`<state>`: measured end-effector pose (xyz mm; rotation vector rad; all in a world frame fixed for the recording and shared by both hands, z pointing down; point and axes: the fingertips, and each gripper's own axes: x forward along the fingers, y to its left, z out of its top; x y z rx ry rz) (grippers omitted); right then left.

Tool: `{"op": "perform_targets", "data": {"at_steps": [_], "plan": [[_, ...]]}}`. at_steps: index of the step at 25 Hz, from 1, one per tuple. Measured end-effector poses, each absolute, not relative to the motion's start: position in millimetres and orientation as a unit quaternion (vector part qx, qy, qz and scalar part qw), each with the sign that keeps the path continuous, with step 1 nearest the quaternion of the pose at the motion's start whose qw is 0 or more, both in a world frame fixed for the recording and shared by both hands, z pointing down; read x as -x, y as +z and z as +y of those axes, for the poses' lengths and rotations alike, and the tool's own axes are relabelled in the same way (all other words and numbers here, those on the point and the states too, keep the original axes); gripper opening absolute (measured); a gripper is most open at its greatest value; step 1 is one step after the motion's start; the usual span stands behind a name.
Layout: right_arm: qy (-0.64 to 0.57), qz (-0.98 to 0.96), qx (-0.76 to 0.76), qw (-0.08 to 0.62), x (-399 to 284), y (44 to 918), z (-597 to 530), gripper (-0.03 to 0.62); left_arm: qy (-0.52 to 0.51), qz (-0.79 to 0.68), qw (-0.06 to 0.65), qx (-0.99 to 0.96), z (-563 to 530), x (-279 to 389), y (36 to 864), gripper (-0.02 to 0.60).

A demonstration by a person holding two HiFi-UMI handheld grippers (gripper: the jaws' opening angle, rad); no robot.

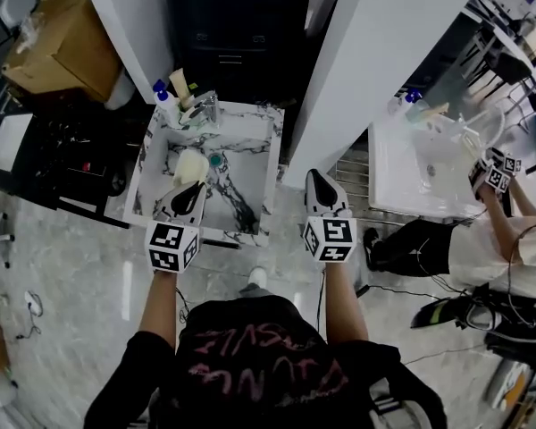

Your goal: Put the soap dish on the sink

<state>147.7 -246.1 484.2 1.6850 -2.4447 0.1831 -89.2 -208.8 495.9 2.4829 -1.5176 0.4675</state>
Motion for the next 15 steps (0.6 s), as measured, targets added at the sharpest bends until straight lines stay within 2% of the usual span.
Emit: {"op": "perform_targets", "data": {"at_steps": [15], "plan": [[0.062, -0.825, -0.555, 0.092, -141.4, 483.9, -274.1, 0.009, 0.173, -0.503, 0.093, -0.842, -237.0, 78.5, 491.8, 0.025]]}}
